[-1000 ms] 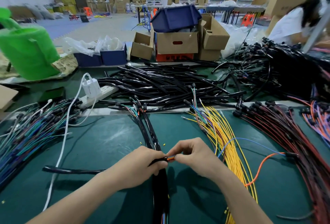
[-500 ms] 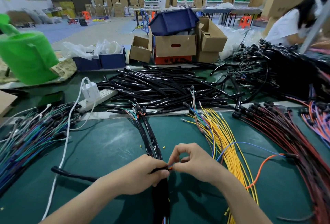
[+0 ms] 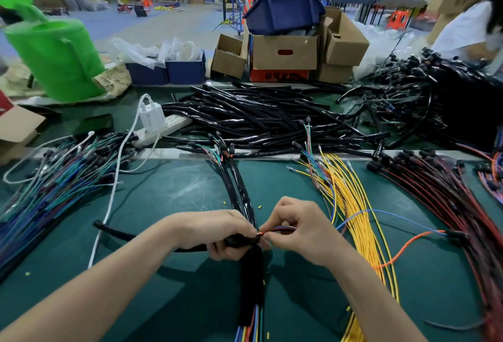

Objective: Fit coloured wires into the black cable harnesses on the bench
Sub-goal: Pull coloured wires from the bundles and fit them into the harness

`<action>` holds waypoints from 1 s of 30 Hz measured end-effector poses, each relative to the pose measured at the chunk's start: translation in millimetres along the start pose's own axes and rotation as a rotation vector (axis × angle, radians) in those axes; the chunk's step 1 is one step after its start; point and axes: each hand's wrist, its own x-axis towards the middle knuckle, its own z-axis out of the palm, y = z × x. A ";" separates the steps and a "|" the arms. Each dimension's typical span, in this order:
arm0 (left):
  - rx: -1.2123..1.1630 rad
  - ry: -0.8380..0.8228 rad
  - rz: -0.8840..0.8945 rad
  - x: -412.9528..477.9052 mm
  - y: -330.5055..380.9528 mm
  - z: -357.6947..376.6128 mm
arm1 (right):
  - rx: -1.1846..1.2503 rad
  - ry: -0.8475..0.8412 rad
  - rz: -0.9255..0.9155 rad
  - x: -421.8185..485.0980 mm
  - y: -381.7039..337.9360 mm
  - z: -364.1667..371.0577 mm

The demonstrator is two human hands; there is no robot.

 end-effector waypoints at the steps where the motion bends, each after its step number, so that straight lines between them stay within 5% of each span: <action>1: -0.010 -0.011 -0.009 -0.1 0.2 -1.6 | -0.004 0.013 -0.010 0.1 0.7 -0.8; 11: -0.163 -0.080 0.014 3.8 -6.3 -5.7 | 0.031 0.006 -0.028 -0.2 0.7 1.0; 18: -0.389 -0.004 0.034 9.8 -11.2 1.4 | -0.089 0.167 -0.116 3.2 2.5 10.7; 30: -0.472 0.061 0.064 13.9 -8.7 9.8 | -0.143 0.147 -0.105 3.0 4.9 11.0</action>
